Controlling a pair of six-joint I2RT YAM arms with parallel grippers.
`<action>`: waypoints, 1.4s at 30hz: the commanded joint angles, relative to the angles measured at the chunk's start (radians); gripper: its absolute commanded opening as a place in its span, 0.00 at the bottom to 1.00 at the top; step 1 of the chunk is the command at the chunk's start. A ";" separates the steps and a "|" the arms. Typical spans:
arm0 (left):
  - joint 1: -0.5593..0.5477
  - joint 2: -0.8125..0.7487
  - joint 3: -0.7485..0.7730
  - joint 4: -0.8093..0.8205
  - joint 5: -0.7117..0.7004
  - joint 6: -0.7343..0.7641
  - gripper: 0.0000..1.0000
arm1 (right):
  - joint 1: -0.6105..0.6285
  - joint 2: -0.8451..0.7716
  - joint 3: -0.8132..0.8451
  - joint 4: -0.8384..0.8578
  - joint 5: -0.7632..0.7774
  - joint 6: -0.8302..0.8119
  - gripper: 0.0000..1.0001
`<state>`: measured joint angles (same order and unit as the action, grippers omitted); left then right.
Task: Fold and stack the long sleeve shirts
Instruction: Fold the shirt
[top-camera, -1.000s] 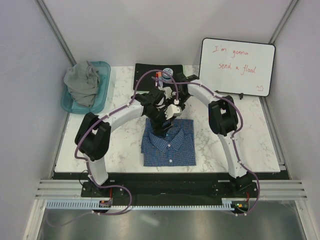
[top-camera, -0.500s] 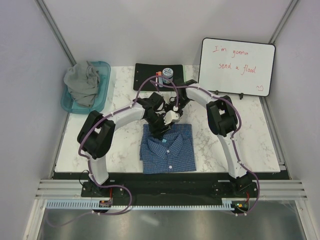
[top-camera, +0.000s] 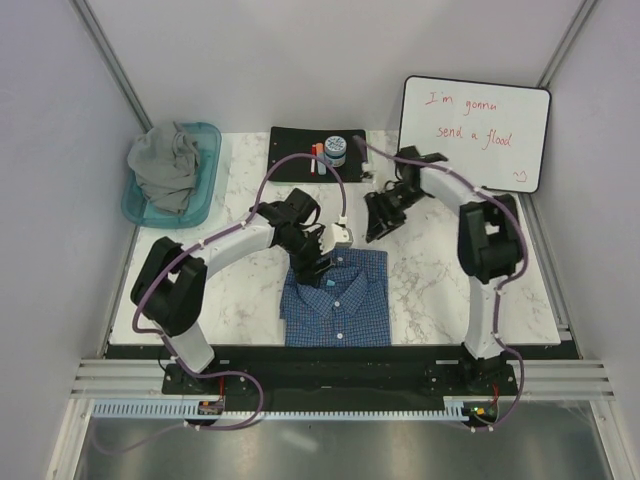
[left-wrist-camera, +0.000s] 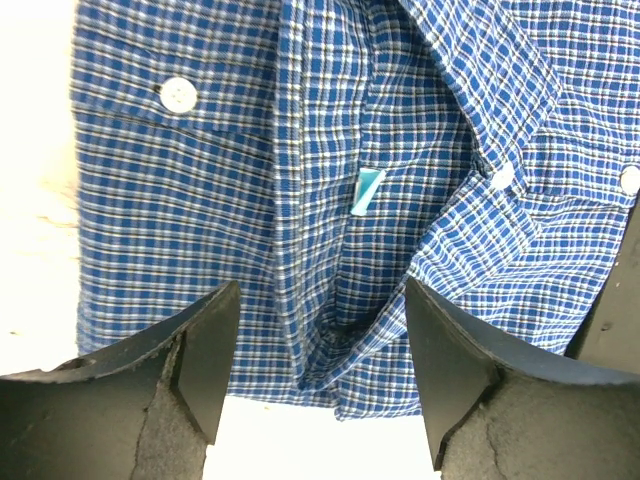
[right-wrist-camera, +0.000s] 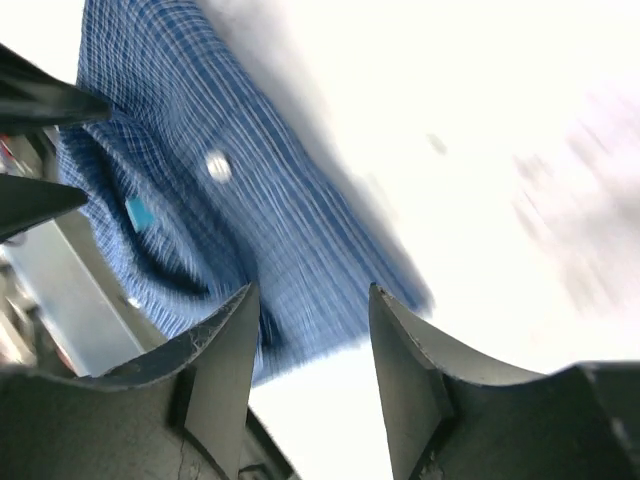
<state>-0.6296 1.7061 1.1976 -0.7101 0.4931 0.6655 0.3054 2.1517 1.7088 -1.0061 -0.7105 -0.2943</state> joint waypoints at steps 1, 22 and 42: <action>0.002 -0.023 -0.006 0.050 0.030 -0.066 0.76 | -0.135 -0.176 -0.180 0.021 -0.032 0.116 0.54; 0.004 0.144 0.134 0.095 -0.013 -0.121 0.72 | -0.147 -0.139 -0.535 -0.042 -0.217 -0.032 0.25; 0.005 0.153 0.114 0.106 -0.022 -0.125 0.72 | -0.065 -0.073 -0.531 -0.045 -0.196 -0.043 0.34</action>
<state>-0.6296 1.8557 1.3022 -0.6380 0.4721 0.5652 0.2340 2.0712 1.1683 -1.0504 -0.9005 -0.3180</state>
